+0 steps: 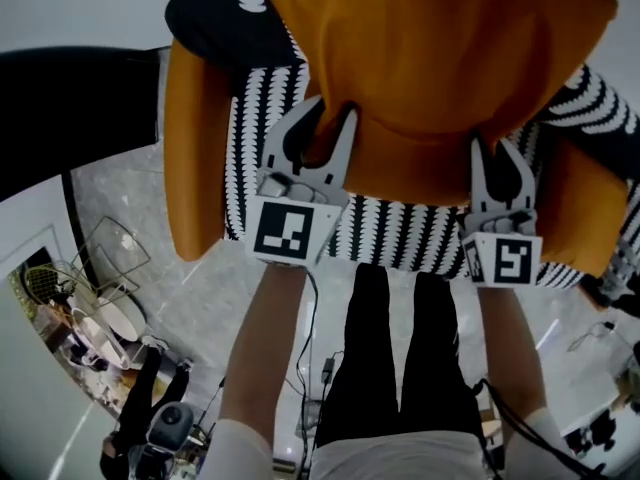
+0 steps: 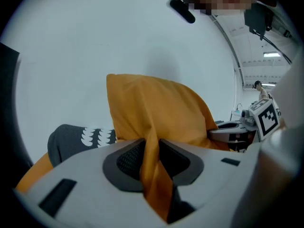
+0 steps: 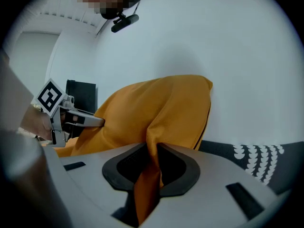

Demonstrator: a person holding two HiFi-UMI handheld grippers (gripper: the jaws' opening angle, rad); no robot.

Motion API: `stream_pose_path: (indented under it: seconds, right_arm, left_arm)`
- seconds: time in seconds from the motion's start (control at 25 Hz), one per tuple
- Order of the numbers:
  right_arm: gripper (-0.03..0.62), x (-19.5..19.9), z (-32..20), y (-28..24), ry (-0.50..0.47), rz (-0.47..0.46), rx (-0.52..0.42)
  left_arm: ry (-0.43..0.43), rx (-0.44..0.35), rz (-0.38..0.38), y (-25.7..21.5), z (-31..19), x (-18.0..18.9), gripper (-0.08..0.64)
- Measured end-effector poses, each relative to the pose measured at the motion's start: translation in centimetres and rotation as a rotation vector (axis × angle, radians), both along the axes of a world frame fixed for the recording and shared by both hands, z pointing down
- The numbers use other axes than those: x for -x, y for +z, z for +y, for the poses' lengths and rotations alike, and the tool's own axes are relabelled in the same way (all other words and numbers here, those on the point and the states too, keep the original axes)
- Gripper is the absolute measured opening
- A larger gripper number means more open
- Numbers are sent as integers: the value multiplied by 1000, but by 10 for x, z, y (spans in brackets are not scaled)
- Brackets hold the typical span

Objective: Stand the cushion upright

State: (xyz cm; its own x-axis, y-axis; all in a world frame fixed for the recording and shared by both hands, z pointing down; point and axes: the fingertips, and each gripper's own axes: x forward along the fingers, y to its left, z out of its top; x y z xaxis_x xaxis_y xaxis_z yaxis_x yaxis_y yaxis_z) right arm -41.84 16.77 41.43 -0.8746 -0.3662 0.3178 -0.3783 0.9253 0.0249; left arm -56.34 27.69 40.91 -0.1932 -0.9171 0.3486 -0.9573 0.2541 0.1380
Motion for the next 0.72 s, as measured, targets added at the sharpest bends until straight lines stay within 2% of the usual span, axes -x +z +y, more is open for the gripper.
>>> stream_pose_path:
  seconds: [0.16,0.32,0.52,0.72]
  right_arm:
    - [89,17,-6,32,0,62,55]
    - [94,4,-11,48,-9,119,112]
    - [174,-7,-5,91,-1,203,195]
    - [224,8,11,117,-27,242,249]
  left_arm:
    - [-19,25,67,31,-5,21,107]
    - [-42,90,124,52,-11,11,114]
    - [-21,226,132,95,3,8,186]
    - [-75,240,176,122,32,30,237]
